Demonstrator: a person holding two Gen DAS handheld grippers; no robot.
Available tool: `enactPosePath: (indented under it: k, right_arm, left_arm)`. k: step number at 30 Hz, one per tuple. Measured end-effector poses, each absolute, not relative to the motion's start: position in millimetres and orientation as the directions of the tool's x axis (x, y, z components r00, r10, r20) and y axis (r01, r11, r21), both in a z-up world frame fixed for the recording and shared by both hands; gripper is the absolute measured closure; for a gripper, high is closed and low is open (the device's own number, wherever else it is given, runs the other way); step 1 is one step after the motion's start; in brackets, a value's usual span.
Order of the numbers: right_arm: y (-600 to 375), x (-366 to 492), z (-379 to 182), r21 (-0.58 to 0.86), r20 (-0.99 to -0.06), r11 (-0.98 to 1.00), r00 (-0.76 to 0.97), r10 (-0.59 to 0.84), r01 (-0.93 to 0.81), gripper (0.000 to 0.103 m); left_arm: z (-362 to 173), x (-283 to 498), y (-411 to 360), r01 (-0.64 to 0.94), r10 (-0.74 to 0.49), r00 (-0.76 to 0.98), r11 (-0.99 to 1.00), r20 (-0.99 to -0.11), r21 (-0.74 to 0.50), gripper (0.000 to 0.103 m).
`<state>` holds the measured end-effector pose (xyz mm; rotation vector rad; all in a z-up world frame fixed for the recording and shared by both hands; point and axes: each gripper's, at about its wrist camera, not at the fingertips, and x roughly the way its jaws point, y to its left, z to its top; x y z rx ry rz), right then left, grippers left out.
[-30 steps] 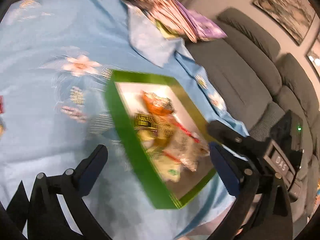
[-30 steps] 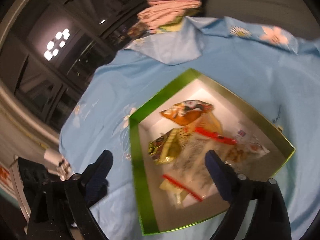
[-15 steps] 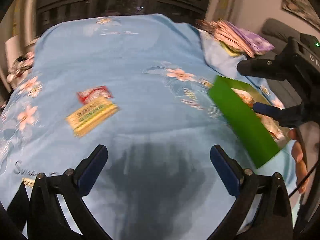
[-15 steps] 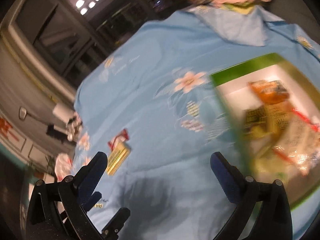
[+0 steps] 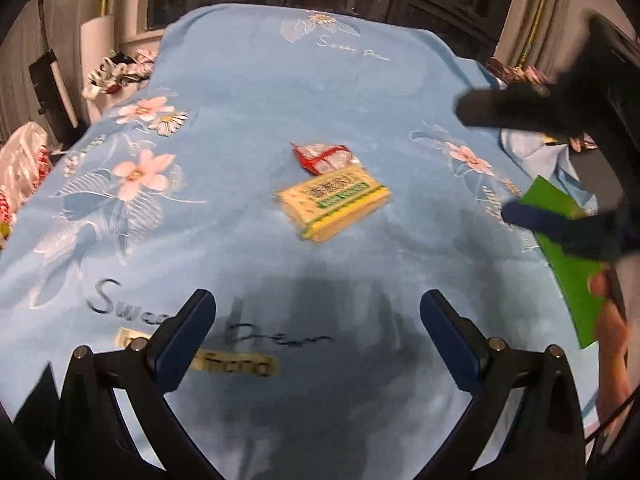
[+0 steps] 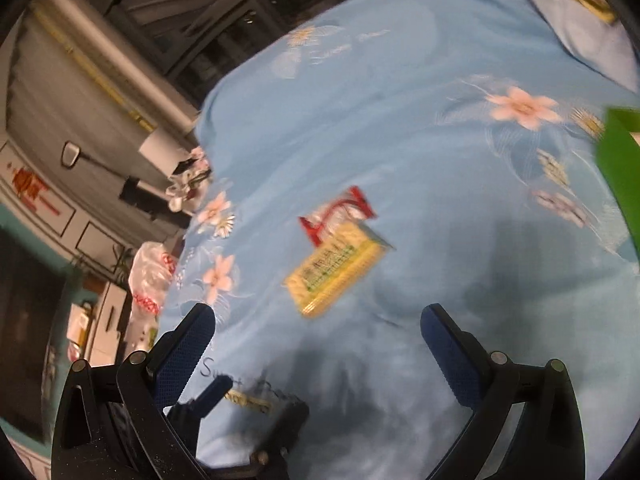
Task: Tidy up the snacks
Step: 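Move the right tool to the red-and-white packet and grasp it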
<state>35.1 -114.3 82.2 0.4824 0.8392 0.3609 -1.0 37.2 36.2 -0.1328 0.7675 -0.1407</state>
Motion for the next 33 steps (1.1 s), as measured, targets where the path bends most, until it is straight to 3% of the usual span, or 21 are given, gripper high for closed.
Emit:
enactPosePath:
  k: [6, 10, 12, 16, 18, 19, 24, 30, 33]
  right_arm:
    - [-87.4, 102.3, 57.9, 0.605, -0.654, 0.796, 0.557, 0.512, -0.021, 0.0]
    - [-51.5, 149.7, 53.1, 0.323, -0.772, 0.944, 0.56, 0.3, -0.06, 0.0]
    - [-35.8, 174.0, 44.8, 0.269, -0.794, 0.958, 0.539, 0.281, -0.103, 0.0]
    - [-10.1, 208.3, 11.4, 0.155, -0.861, 0.981, 0.47, 0.193, -0.119, 0.0]
    - [5.1, 211.1, 4.9, -0.035, -0.842, 0.988, 0.538, 0.05, -0.147, 0.0]
    - [2.2, 211.4, 6.5, 0.002, -0.836, 0.992, 0.545, 0.069, -0.123, 0.001]
    - [-21.8, 205.7, 17.9, 0.089, -0.84, 0.993, 0.529, 0.118, -0.081, 0.028]
    - [-58.4, 180.3, 20.7, 0.274, -0.795, 0.959, 0.542, 0.272, -0.079, 0.04]
    - [-68.0, 177.3, 25.5, 0.355, -0.767, 0.933, 0.552, 0.327, -0.06, 0.04]
  left_arm:
    - [31.4, -2.1, 78.3, -0.04, -0.104, 0.719, 0.981, -0.687, -0.19, 0.0]
    - [40.7, 0.9, 102.8, -0.127, -0.002, 0.761, 0.98, -0.648, -0.153, 0.0]
    - [42.9, 3.6, 108.9, -0.155, 0.035, 0.766, 0.979, -0.642, -0.132, 0.0]
    - [40.3, 12.3, 122.0, -0.136, -0.025, 0.747, 0.973, -0.664, -0.189, 0.0]
    - [37.9, 16.6, 125.0, -0.161, 0.004, 0.742, 0.972, -0.671, -0.172, 0.0]
    - [35.8, 16.9, 125.2, -0.178, 0.023, 0.74, 0.97, -0.672, -0.163, 0.0]
    - [29.9, 23.5, 119.8, -0.166, 0.01, 0.713, 0.974, -0.701, -0.156, 0.0]
    - [27.2, 22.5, 117.1, -0.158, -0.068, 0.699, 0.956, -0.712, -0.247, 0.0]
    - [24.0, 24.3, 116.2, -0.136, -0.133, 0.681, 0.943, -0.72, -0.303, 0.0]
